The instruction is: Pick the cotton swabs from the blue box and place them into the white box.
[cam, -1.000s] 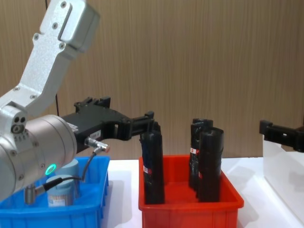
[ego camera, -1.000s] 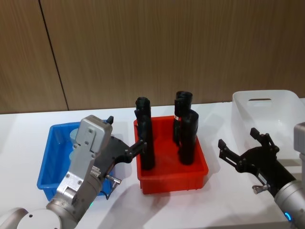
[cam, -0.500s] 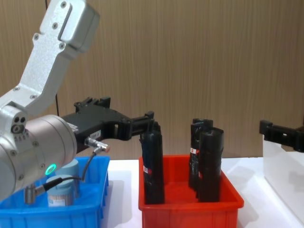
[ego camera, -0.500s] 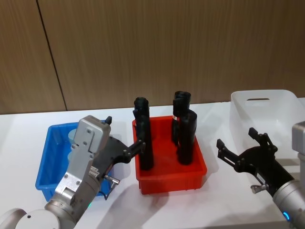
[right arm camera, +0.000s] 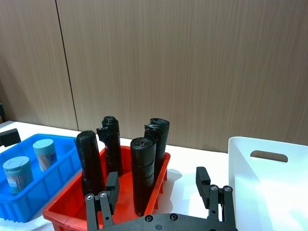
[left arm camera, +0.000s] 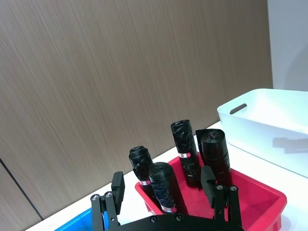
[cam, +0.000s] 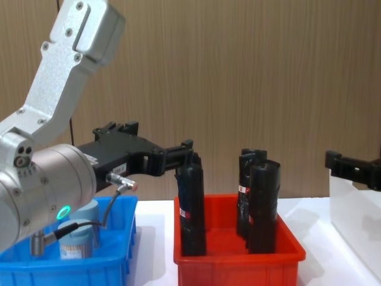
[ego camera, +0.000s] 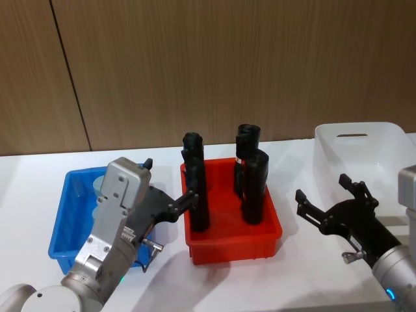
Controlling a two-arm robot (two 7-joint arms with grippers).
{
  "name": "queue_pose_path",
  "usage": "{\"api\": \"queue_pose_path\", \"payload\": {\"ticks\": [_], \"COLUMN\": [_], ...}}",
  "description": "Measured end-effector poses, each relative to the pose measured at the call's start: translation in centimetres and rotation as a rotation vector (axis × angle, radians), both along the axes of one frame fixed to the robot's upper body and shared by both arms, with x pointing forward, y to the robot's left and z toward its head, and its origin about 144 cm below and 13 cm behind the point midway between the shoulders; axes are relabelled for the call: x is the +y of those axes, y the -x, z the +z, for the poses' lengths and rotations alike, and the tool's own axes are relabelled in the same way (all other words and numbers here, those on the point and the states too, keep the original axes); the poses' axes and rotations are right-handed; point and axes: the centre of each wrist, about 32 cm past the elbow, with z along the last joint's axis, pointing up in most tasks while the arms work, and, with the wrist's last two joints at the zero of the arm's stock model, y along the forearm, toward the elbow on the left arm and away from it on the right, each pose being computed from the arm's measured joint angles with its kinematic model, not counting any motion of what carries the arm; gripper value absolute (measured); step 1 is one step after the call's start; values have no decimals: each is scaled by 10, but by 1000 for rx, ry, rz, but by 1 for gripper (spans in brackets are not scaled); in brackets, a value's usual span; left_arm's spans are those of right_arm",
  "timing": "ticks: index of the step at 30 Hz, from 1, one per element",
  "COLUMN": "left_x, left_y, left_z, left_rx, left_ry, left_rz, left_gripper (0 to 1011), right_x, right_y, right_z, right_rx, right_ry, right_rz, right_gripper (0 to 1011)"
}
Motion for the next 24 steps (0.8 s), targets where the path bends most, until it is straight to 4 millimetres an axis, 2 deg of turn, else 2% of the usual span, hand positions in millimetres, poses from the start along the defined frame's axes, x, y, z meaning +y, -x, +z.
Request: {"api": "queue_pose_path", "payload": {"ticks": [24], "left_x": [-3], "left_y": [-1], "left_z": [1], "left_rx": [24], "left_ry": [1], "left_rz": [24], "left_gripper": [1004], "right_x": [0], "right_y": [0], "right_z": [0], "right_rx": [0], "right_ry": [0], "right_rz": [0], "right_gripper": [1002]}}
